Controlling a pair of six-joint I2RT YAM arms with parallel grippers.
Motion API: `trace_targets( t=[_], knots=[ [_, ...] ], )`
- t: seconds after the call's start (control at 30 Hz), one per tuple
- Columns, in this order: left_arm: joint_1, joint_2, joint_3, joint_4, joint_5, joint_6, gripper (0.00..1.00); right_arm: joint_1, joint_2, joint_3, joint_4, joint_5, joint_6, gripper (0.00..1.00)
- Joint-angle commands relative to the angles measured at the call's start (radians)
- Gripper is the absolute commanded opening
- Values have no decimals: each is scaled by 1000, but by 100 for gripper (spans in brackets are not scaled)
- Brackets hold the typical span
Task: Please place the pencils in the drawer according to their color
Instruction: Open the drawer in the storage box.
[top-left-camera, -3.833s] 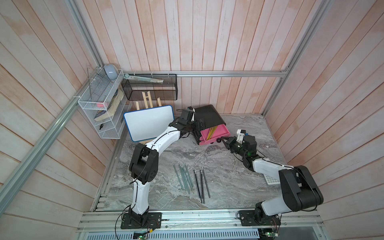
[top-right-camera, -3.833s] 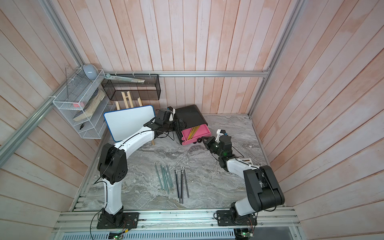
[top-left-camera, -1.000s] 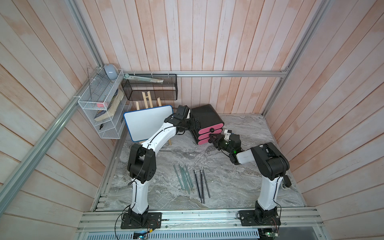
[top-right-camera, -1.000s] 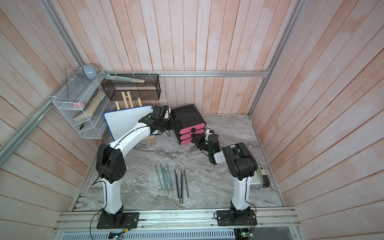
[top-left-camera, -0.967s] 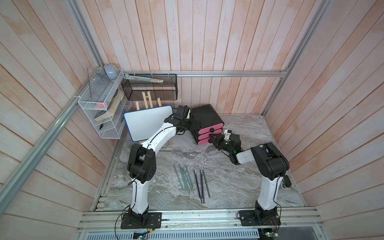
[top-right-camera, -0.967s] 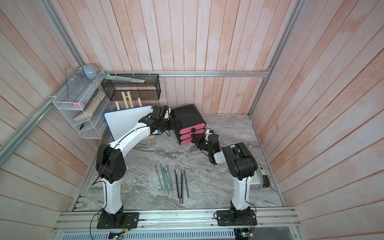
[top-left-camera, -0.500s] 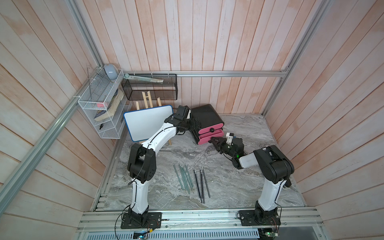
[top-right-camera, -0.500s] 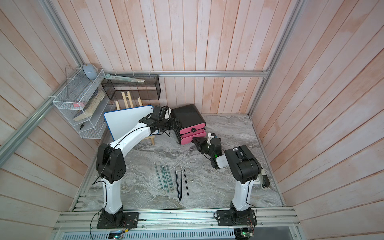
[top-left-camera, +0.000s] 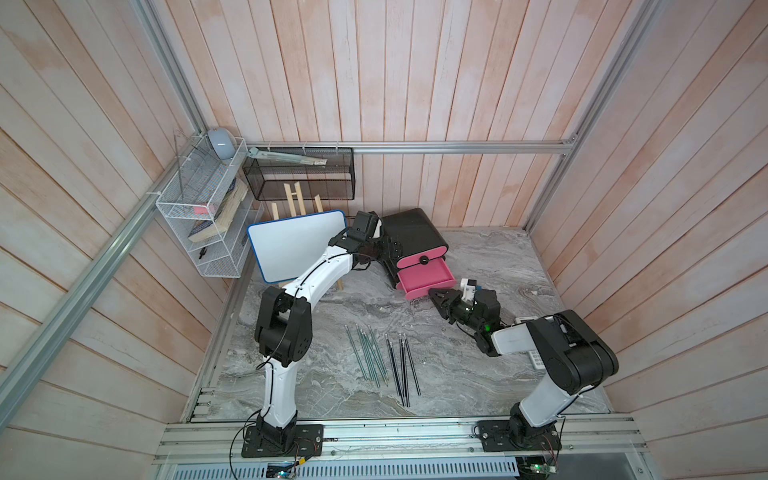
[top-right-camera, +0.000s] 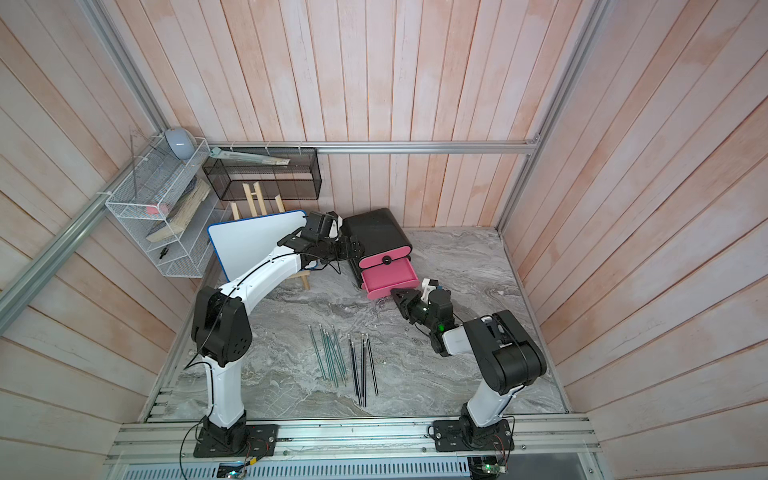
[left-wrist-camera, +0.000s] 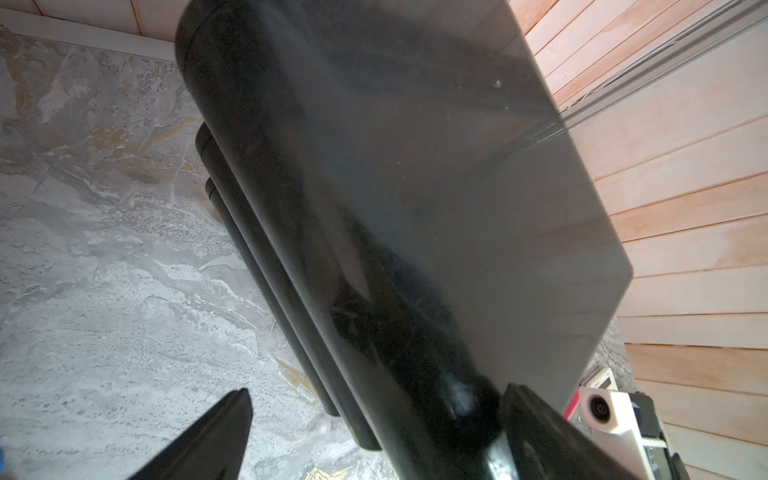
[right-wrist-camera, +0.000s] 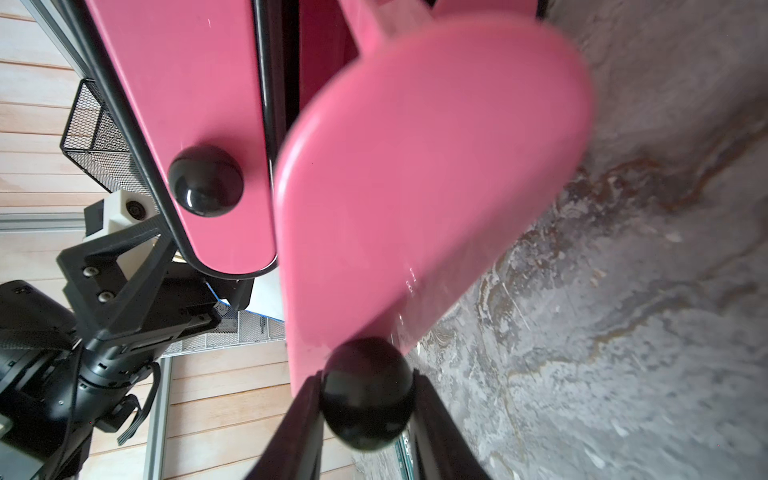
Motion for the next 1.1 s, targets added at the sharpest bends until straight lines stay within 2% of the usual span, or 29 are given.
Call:
trace_targets(
  t=[0.0,0.5,0.8,0.87,0.97,1.07],
  knots=[
    [4,10,-34,-19,-5,7,100,8,-36,-19,20,-47,-26,8],
    [4,-4,-51,-10,-4,6,100,5,-136,-114,-31,-42,-51,8],
    [4,-12,-41,-17,-18,10,100,-10,-164,-135,-67,-42,-74,13],
    [4,-15,-39,-18,-19,9,99,-12,-175,-137,-86,-39,-82,19],
    [5,-23,-36,-18,-19,8,100,-17,-194,-141,-120,-36,-98,37],
    [5,-34,-35,-17,-19,7,100,-22,-220,-146,-157,-32,-114,46]
  ],
)
